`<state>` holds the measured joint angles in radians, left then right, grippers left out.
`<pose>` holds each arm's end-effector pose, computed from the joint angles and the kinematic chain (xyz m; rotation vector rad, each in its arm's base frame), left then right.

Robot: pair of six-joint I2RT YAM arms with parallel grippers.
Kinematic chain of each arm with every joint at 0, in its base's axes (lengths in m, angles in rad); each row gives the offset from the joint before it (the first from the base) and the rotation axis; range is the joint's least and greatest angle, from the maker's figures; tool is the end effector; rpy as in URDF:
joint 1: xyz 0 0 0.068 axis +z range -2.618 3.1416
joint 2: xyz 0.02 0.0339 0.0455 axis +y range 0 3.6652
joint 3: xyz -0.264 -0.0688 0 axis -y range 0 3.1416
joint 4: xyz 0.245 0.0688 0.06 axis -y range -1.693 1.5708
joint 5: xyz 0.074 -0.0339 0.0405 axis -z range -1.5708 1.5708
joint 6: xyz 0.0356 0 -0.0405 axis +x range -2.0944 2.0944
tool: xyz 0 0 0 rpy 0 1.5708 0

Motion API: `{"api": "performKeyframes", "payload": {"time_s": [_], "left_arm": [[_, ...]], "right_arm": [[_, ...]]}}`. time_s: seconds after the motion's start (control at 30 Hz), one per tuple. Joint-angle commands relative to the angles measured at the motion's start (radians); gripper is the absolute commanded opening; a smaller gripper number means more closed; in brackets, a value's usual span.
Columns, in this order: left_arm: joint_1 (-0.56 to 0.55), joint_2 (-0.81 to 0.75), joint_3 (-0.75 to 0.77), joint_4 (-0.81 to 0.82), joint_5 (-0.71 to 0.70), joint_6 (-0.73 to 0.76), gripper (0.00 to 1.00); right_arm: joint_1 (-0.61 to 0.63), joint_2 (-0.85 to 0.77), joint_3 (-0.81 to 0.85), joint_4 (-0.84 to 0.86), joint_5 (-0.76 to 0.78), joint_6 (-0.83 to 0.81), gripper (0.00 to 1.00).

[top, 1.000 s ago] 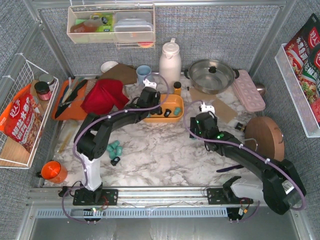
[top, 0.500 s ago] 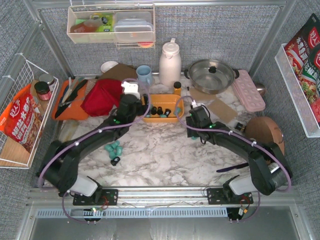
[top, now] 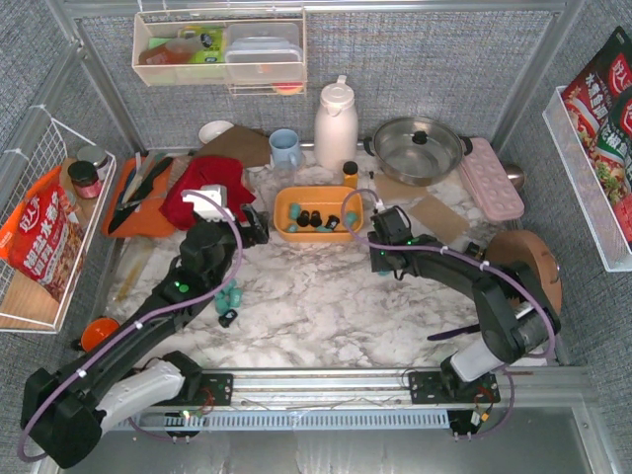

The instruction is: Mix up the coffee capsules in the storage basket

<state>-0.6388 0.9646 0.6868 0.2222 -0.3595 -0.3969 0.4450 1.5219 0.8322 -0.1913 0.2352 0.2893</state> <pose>0.1912 -0.1264 0.3150 -0.0811 1.6445 -0.5036 0.2774 0.1231 0.1838 -0.0857 2.4181 0.0452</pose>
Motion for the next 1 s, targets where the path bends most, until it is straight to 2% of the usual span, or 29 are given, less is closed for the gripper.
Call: {"api": "performKeyframes", "payload": {"time_s": [0.0,0.33,0.73,0.97], "left_arm": [[0.001,-0.032,-0.023,-0.021,-0.007,-0.021,0.94],[0.002,-0.005,-0.028,-0.019,0.013,-0.034,0.97],[0.002,0.001,-0.029,-0.015,0.011,-0.033,0.99],[0.002,-0.006,-0.031,-0.018,0.008,-0.030,0.99]], "right_arm": [[0.001,0.039,0.019,-0.012,-0.028,0.002,0.48],[0.000,0.107,0.045,-0.028,-0.050,-0.026,0.41],[-0.003,0.190,0.079,-0.028,-0.043,-0.046,0.39],[-0.003,0.146,0.068,-0.020,-0.056,-0.051,0.29]]}}
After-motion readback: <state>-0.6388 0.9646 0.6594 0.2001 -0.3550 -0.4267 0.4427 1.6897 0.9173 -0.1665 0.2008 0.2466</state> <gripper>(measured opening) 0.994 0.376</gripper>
